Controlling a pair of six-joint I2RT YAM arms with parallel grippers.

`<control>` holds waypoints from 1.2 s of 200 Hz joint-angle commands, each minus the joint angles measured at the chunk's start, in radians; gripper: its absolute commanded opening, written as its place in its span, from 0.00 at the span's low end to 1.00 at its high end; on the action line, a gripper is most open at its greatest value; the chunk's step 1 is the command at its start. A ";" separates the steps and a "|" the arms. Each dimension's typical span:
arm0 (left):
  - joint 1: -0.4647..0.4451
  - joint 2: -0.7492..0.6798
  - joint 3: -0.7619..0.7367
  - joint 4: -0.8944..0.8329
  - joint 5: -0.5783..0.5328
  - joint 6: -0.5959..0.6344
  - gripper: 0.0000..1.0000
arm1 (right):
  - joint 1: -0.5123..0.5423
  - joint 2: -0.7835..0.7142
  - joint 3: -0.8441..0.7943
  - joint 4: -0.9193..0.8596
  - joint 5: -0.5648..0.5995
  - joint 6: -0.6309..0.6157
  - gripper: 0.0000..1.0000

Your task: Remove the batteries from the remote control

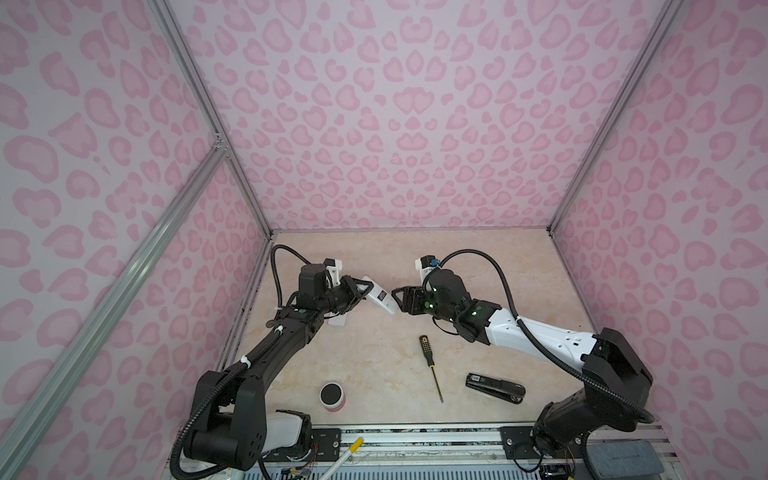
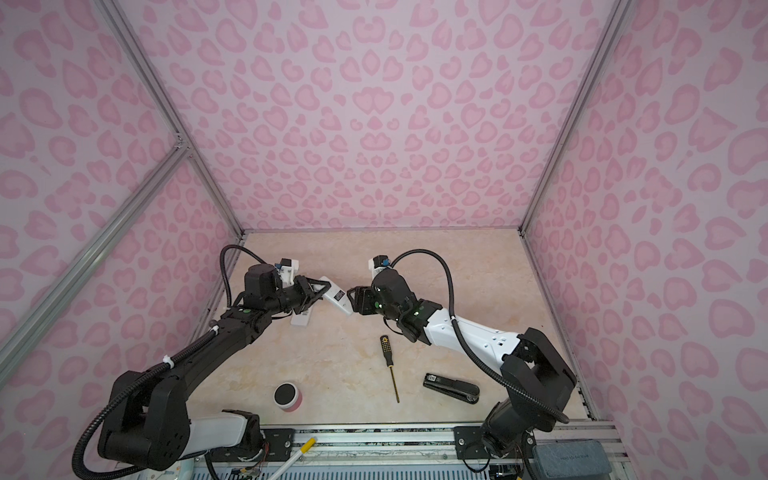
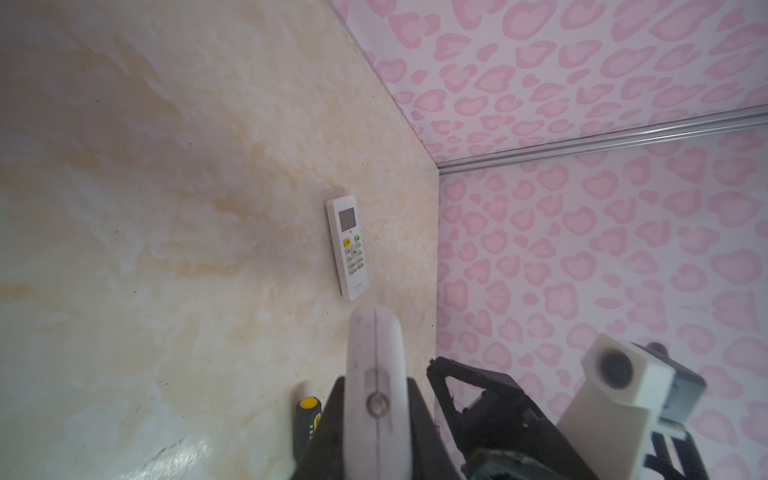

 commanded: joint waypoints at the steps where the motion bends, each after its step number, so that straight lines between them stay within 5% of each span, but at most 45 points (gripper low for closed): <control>1: 0.001 -0.024 -0.024 0.172 0.021 -0.037 0.04 | -0.014 0.028 -0.039 0.212 -0.160 0.220 0.67; 59: 0.001 -0.093 -0.076 0.270 0.013 -0.063 0.04 | -0.017 0.063 -0.072 0.333 -0.182 0.336 0.65; 170: 0.002 -0.168 -0.125 0.282 -0.028 -0.065 0.04 | -0.016 0.082 -0.105 0.443 -0.187 0.425 0.40; 187: 0.003 -0.172 -0.135 0.281 -0.038 -0.070 0.04 | -0.015 0.084 -0.109 0.448 -0.192 0.430 0.41; 211: 0.009 -0.171 -0.136 0.278 -0.043 -0.070 0.04 | -0.013 0.078 -0.119 0.445 -0.188 0.432 0.56; 240: 0.020 -0.179 -0.142 0.279 -0.056 -0.071 0.04 | -0.009 0.080 -0.138 0.448 -0.190 0.434 0.54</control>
